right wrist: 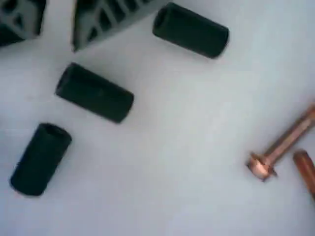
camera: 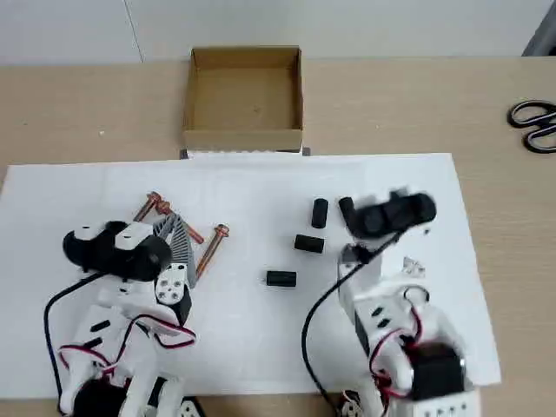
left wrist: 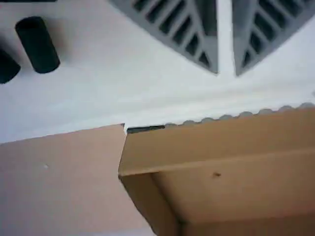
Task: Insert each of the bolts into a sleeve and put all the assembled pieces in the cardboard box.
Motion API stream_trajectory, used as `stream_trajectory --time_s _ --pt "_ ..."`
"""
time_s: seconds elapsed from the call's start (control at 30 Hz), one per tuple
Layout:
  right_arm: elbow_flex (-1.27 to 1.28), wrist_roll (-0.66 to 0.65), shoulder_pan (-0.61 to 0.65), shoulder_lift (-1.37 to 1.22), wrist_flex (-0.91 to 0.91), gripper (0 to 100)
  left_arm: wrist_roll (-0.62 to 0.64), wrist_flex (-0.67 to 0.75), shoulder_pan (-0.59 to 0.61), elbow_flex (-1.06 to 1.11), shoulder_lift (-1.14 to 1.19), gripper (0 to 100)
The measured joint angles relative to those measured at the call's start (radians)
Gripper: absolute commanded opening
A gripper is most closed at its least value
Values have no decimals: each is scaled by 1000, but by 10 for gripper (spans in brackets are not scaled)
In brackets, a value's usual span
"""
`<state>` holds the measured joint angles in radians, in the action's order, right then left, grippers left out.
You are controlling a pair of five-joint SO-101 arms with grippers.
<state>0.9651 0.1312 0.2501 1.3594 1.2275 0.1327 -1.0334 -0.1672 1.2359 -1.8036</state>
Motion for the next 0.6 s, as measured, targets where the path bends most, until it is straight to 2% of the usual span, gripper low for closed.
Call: stream_trajectory --time_s 0.13,0.33,0.43,0.6 --pt "-256 66 -3 -276 69 50 0 -3 6 -21 44 10" --pt "-575 75 -2 -658 255 52 0 -28 127 -149 298 12" --pt "-713 75 -3 -829 347 51 -9 -92 206 -265 479 19" --pt "-918 74 -5 -1074 453 52 -6 -287 336 -480 784 33"
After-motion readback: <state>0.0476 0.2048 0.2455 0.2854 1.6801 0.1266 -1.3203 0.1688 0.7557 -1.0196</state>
